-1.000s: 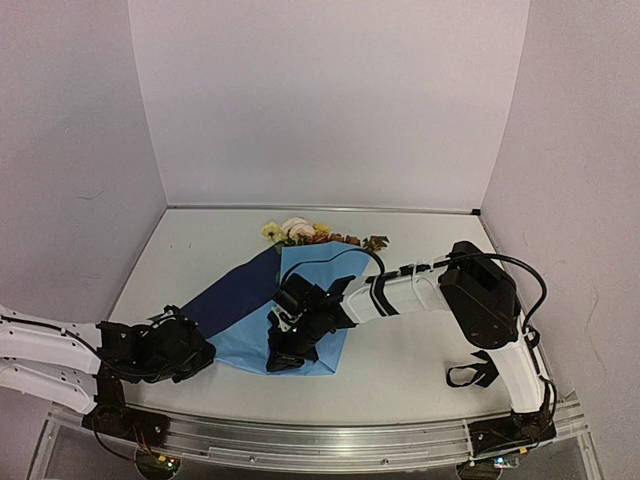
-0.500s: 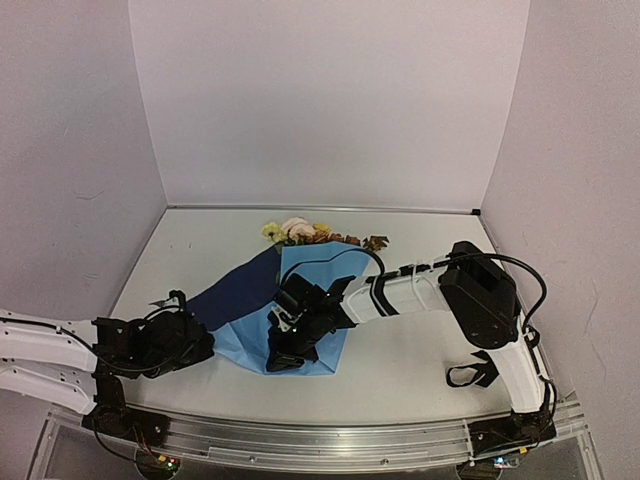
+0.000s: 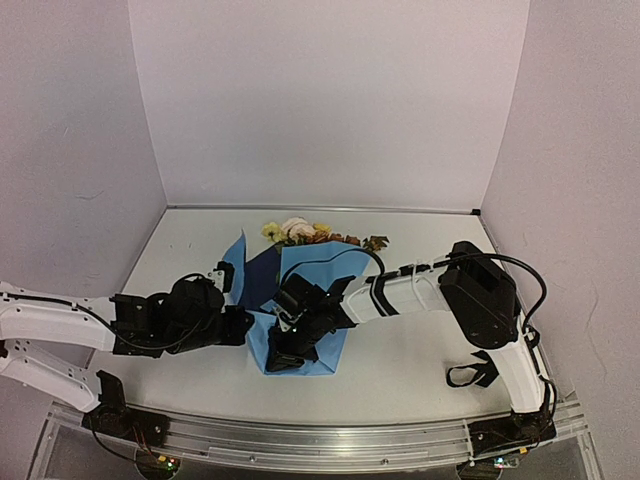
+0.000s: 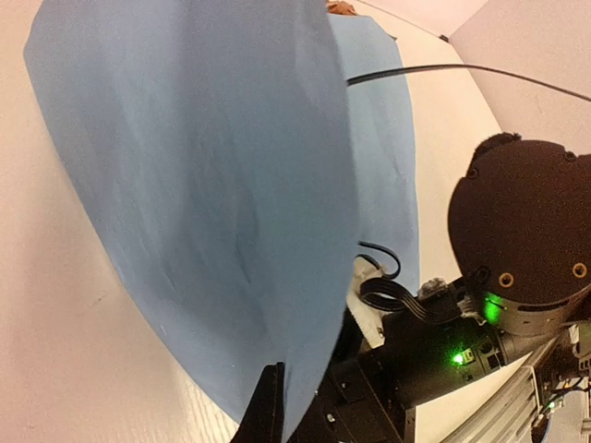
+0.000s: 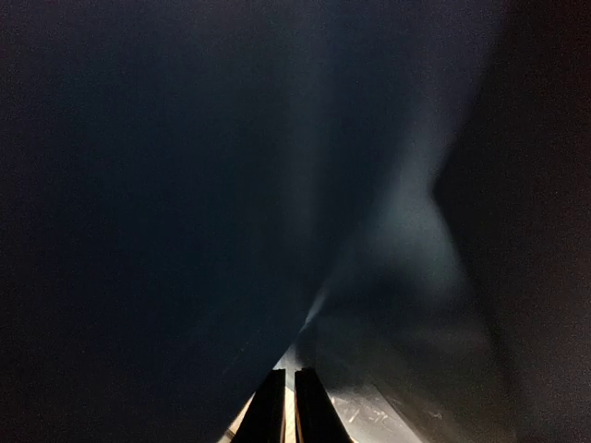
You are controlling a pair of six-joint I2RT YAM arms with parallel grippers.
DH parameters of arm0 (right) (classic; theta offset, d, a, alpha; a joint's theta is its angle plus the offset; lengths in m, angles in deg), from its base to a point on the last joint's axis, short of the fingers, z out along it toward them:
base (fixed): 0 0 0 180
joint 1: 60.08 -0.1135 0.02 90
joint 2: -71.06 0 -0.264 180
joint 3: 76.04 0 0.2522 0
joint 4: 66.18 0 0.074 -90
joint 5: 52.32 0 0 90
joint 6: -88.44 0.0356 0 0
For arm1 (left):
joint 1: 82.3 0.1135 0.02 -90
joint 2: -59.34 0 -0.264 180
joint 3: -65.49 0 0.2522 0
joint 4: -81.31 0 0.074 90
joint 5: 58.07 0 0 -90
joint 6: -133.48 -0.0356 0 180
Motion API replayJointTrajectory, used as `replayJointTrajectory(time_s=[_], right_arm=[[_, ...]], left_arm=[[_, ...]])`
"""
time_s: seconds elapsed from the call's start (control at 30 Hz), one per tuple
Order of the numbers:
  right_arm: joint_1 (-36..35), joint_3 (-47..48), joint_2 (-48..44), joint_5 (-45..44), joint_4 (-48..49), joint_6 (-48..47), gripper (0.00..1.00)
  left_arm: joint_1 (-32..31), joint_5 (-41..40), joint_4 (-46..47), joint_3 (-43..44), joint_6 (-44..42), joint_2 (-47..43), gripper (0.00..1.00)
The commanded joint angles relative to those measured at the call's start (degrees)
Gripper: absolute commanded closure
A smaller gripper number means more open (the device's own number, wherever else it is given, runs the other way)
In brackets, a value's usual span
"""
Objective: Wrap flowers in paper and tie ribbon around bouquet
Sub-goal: Fold the left corner of the flattened wrapping paper at the center of the board.
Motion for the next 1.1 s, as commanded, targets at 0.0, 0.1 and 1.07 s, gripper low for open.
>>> replayJointTrajectory(time_s=[0.0,0.1,1.07], right_arm=[[-0.1,-0.6,1.7,-1.7,-4.8,-0.6,0.95],[0.2,-0.5,0.3,-0.9,-5.0,-1.6,0.95],[9.1,-24.2,-33.2,-4.7,-16.9,-15.7,0.77]], left_arm=[[-0.8,3.9,4.0,3.8,-4.8,2.7,1.0],[-0.9,3.0,3.8,3.5,-4.3,3.5,1.0],[-0.9,3.5,4.4,7.2,-8.6,8.2,1.0]])
